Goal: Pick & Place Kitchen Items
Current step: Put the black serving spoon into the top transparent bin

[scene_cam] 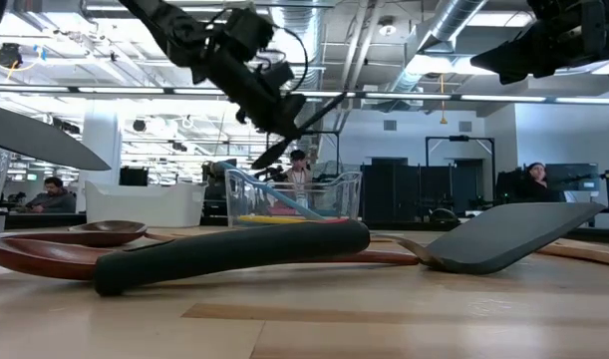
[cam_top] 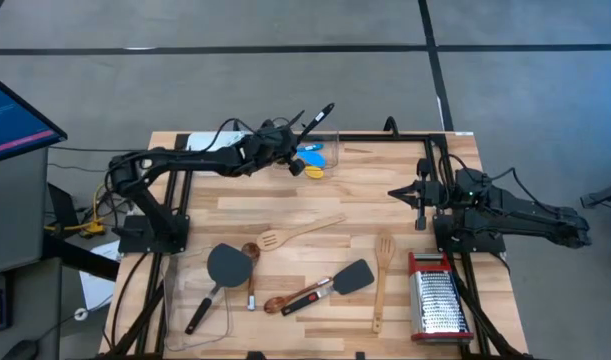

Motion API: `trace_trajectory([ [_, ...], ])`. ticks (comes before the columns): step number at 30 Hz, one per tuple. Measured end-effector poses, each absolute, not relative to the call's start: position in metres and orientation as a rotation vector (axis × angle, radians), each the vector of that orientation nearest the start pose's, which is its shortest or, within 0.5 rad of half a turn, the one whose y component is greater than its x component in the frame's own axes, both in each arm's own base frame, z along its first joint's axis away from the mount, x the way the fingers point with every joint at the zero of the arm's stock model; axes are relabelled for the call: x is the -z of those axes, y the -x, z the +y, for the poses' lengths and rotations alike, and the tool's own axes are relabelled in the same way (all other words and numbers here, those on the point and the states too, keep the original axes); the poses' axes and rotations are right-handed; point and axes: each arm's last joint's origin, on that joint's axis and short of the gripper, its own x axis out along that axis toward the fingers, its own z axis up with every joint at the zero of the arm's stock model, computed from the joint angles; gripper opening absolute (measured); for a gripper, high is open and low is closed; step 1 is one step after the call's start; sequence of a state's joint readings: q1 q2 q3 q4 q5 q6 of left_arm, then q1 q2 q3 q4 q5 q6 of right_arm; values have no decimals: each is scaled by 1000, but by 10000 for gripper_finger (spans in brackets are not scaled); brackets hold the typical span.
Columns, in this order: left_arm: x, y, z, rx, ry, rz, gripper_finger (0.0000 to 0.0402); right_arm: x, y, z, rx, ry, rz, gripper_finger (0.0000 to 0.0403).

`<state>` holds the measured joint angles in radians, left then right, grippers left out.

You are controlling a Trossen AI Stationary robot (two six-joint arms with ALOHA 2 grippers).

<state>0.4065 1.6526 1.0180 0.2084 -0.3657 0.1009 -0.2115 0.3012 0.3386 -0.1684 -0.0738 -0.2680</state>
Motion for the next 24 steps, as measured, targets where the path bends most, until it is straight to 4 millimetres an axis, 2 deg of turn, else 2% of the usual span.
trace_trajectory([
  [5,-221,-325,165,-764,-67,500,16,-238,-104,-20,119,249,147,0],
  [15,-218,-321,177,-724,9,482,17,-238,-104,-20,120,249,147,0],
  [24,-177,-327,187,-724,33,602,17,-238,-104,-20,120,250,147,0],
])
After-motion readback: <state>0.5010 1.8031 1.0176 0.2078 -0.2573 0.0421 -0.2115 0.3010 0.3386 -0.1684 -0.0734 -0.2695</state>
